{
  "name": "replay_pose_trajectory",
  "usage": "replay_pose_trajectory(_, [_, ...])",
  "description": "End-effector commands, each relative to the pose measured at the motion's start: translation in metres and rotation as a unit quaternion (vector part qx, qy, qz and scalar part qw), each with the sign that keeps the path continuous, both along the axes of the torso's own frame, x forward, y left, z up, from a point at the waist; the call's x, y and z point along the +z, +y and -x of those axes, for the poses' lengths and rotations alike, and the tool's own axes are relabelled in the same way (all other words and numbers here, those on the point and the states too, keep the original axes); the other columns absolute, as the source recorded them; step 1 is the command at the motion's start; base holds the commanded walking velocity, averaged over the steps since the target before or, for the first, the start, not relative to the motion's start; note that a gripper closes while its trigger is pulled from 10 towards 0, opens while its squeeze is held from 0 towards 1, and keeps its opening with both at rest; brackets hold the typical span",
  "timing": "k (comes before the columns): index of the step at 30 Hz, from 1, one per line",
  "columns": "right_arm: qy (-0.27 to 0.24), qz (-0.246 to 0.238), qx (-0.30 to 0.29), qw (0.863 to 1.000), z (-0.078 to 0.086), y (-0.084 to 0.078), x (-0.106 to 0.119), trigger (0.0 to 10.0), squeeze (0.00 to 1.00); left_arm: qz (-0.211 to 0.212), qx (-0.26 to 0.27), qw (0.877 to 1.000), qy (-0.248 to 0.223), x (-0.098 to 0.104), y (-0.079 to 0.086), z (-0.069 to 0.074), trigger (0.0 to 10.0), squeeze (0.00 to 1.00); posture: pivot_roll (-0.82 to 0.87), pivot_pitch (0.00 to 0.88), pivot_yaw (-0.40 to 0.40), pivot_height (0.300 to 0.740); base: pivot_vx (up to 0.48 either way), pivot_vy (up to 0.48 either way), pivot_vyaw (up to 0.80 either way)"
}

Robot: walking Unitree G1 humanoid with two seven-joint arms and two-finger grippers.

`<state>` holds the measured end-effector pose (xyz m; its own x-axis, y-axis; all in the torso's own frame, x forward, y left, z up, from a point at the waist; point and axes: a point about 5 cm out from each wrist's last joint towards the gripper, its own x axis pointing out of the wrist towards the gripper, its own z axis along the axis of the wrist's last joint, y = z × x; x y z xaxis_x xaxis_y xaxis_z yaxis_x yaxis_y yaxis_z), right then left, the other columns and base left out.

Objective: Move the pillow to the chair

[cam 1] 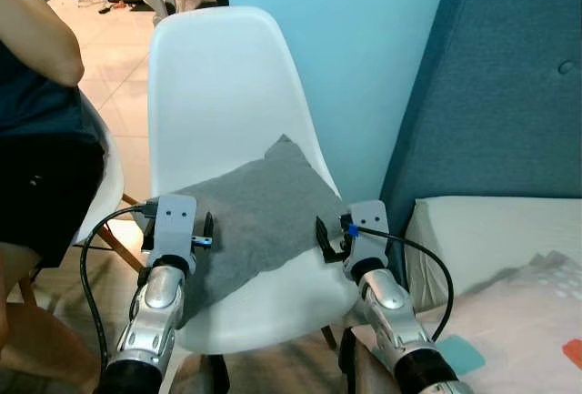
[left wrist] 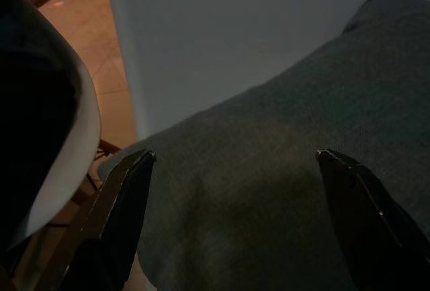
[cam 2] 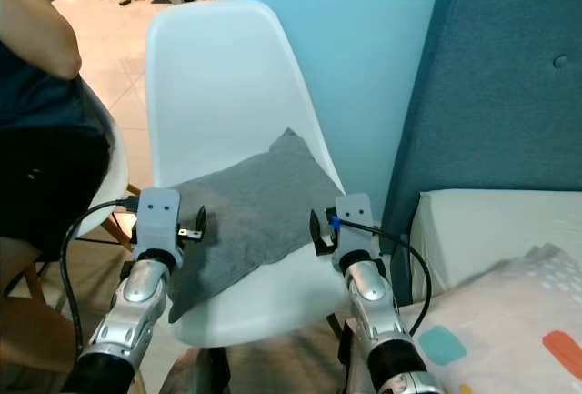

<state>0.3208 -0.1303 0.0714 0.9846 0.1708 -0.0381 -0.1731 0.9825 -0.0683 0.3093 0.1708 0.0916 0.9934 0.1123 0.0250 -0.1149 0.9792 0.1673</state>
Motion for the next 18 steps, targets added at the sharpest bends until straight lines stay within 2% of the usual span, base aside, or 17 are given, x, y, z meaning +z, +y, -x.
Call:
replay_pose_trajectory(1, [-0.009, -0.002, 0.000, 1.000, 0.0005, 0.0009, 0.0019, 10.0, 0.00, -0.005, 0.001, 1.000, 0.000, -0.0011, 0.0006, 0.0024, 10.0, 0.00, 0.04, 0.056, 0.023, 0.606, 0.000, 0.000, 0.00])
replay_pose_trajectory(18, [-0.007, 0.002, 0.000, 1.000, 0.0023, 0.0016, 0.0002, 10.0, 0.00, -0.008, 0.007, 1.000, 0.001, -0.0020, 0.0032, 0.0034, 10.0, 0.00, 0.04, 0.058, 0.020, 0.686, 0.000, 0.000, 0.00])
